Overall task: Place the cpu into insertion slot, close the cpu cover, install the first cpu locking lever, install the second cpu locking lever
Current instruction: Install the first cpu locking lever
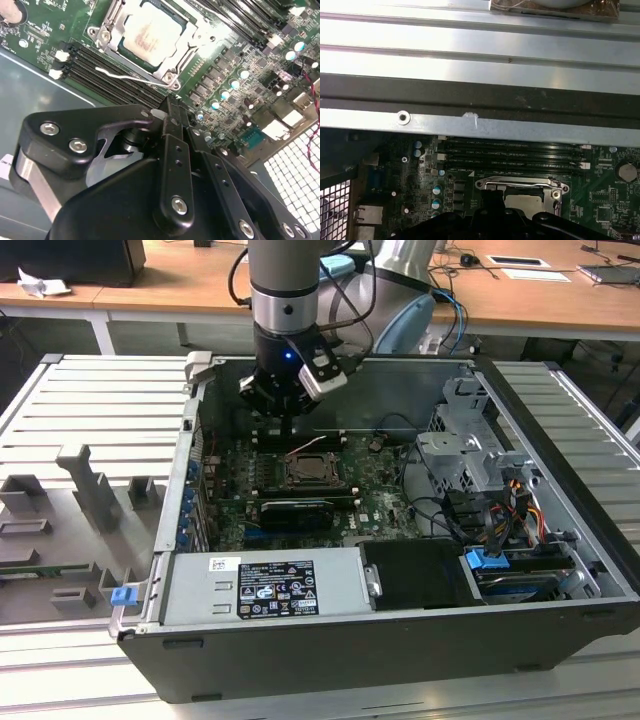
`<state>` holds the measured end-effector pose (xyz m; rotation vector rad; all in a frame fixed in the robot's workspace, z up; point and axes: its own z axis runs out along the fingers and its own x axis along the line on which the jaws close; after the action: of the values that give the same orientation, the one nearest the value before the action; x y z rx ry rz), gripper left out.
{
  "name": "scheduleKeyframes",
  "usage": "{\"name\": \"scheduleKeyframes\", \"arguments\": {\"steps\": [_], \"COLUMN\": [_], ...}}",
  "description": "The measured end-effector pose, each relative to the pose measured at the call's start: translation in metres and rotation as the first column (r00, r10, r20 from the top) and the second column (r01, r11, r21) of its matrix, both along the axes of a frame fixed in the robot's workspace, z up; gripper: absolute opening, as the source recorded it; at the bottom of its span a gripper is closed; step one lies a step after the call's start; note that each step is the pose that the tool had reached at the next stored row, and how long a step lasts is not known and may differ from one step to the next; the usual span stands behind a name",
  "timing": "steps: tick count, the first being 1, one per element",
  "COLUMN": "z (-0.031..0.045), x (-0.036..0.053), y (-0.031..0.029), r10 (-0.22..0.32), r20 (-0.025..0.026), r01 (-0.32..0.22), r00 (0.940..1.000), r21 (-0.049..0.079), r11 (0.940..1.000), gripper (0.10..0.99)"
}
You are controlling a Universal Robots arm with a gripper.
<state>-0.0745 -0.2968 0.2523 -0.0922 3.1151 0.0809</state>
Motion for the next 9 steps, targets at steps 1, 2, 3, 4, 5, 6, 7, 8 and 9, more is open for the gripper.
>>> {"name": "scheduleKeyframes", "arguments": {"steps": [1, 2, 3, 4, 5, 6, 7, 8, 9], "z": [-0.0006, -0.0013, -0.0019, -0.0027, -0.0041, -0.0060, -0.0068, -0.0075, -0.0082], "x": [0.0013, 0.0019, 0.0025, 0.0030, 0.0038, 0.0048, 0.0050, 0.0050, 0.0050], "y": [-0.0001, -0.0001, -0.0004, -0.0007, -0.0007, -0.0008, -0.0008, -0.0008, -0.0008], "r10": [-0.001, -0.002, -0.003, -0.005, -0.010, -0.020, -0.021, -0.022, -0.022], "r20": [-0.0001, -0.0001, -0.0001, 0.0000, 0.0001, 0.0000, -0.0001, -0.0002, -0.0004], "r01": [0.001, 0.002, 0.003, 0.005, 0.010, 0.020, 0.021, 0.022, 0.022], "r00": [1.0000, 1.0000, 1.0000, 1.0000, 1.0000, 0.9998, 0.9998, 0.9998, 0.9998], "r21": [0.005, 0.025, 0.035, 0.040, 0.040, 0.040, 0.041, 0.045, 0.054], "r11": [1.0000, 0.9997, 0.9994, 0.9992, 0.9991, 0.9990, 0.9989, 0.9988, 0.9983], "gripper": [0.106, 0.106, 0.106, 0.106, 0.106, 0.106, 0.106, 0.106, 0.106]}}
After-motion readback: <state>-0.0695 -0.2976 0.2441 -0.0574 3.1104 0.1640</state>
